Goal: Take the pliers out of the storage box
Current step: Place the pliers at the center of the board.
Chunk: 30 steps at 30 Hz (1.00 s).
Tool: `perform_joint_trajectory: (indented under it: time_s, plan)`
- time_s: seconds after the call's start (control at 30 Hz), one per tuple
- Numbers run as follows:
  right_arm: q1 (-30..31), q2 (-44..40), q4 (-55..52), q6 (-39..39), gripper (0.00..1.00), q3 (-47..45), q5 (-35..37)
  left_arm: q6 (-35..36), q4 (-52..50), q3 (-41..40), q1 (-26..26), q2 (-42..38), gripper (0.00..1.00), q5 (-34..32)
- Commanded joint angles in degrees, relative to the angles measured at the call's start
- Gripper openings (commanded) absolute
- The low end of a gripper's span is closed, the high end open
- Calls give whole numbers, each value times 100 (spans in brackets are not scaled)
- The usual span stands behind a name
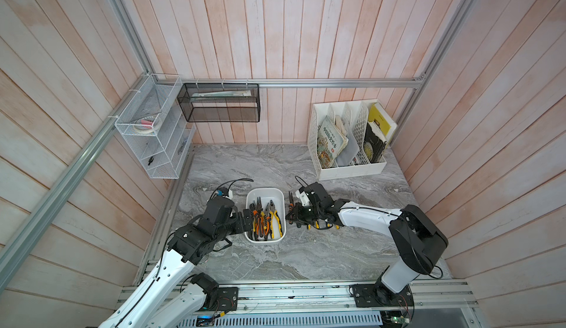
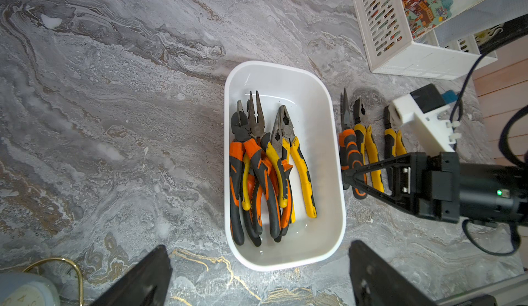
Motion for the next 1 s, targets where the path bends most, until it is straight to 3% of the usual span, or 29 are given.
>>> perform_joint_trajectory:
  time_s: [0.0, 0.27, 0.53, 0.7, 0.97]
  plan:
    - [-118, -35, 135, -69, 0, -176, -54, 19, -38, -26, -37, -27, 100, -78]
    - [-134, 321, 72, -103, 0, -51, -153, 12, -36, -26, -39, -30, 100, -87]
    - [-78, 512, -1456, -406, 43, 799, 463, 12, -36, -30, -46, -30, 100, -95]
    - [-41, 575, -2714, -741, 48, 1485, 963, 12, -37, -28, -45, -23, 100, -96]
    - [-45, 613, -3683, -856, 57, 2150, 1594, 8, -36, -31, -42, -24, 100, -96]
